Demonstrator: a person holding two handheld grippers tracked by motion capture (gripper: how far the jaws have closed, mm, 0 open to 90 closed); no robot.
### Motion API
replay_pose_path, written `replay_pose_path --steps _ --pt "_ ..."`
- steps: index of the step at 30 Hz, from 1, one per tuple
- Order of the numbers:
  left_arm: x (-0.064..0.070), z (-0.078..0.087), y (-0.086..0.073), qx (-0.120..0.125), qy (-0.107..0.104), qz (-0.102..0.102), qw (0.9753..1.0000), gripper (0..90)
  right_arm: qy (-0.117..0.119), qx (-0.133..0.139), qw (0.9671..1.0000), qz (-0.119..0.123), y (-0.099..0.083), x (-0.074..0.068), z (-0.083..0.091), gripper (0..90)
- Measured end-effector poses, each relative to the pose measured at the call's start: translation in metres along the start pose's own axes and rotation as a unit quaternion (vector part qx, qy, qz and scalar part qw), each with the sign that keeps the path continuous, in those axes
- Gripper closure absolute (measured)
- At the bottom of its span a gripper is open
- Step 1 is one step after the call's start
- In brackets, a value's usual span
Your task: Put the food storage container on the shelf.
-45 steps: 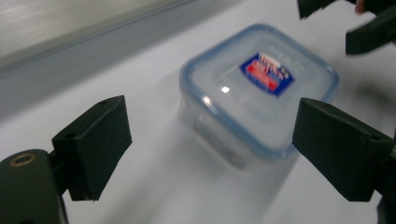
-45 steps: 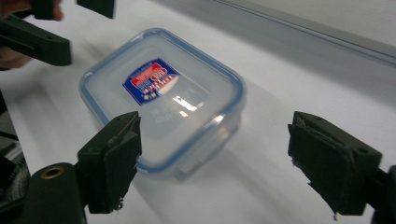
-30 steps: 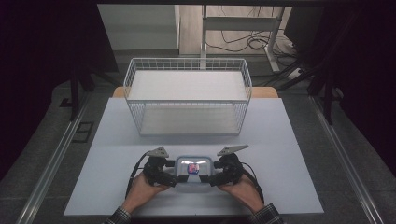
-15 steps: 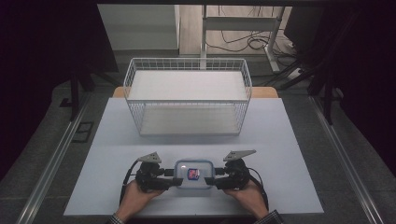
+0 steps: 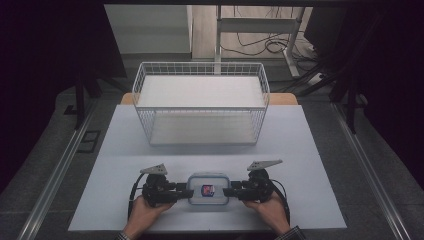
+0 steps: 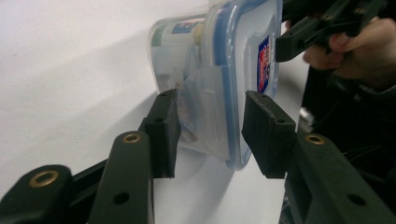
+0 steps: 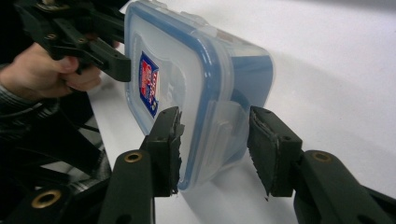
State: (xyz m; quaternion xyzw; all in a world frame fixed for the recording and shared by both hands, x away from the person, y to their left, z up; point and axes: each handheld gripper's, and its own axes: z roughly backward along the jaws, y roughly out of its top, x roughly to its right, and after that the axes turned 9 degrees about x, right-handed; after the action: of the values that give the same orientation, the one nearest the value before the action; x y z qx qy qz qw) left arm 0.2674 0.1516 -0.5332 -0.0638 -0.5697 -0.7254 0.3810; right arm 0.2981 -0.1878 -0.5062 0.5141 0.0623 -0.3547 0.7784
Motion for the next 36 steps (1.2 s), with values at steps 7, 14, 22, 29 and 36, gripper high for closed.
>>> replay_pose_path --steps 7,14,22,29,36 --pt "-0.007 0.001 -0.001 0.003 -0.017 0.022 0.9996 58.9 0.003 0.013 0.9997 -0.018 0.0 0.006 0.005 65.7" --pt "-0.009 0.001 0.0 -0.001 -0.023 0.009 0.9997 59.6 -0.011 0.003 0.9999 0.001 0.001 0.006 -0.001 49.8" --pt "-0.011 0.001 0.001 -0.002 -0.028 0.009 0.9996 59.6 0.02 0.02 0.9994 -0.021 0.001 0.013 -0.002 56.3" --pt "-0.01 0.001 0.001 0.003 -0.008 0.014 0.9999 57.3 -0.001 0.029 0.9994 -0.018 0.001 0.009 0.001 70.5" --pt "-0.009 0.002 0.002 -0.001 -0.004 0.002 1.0 57.8 -0.011 0.013 0.9997 -0.014 0.0 0.008 -0.003 67.5"
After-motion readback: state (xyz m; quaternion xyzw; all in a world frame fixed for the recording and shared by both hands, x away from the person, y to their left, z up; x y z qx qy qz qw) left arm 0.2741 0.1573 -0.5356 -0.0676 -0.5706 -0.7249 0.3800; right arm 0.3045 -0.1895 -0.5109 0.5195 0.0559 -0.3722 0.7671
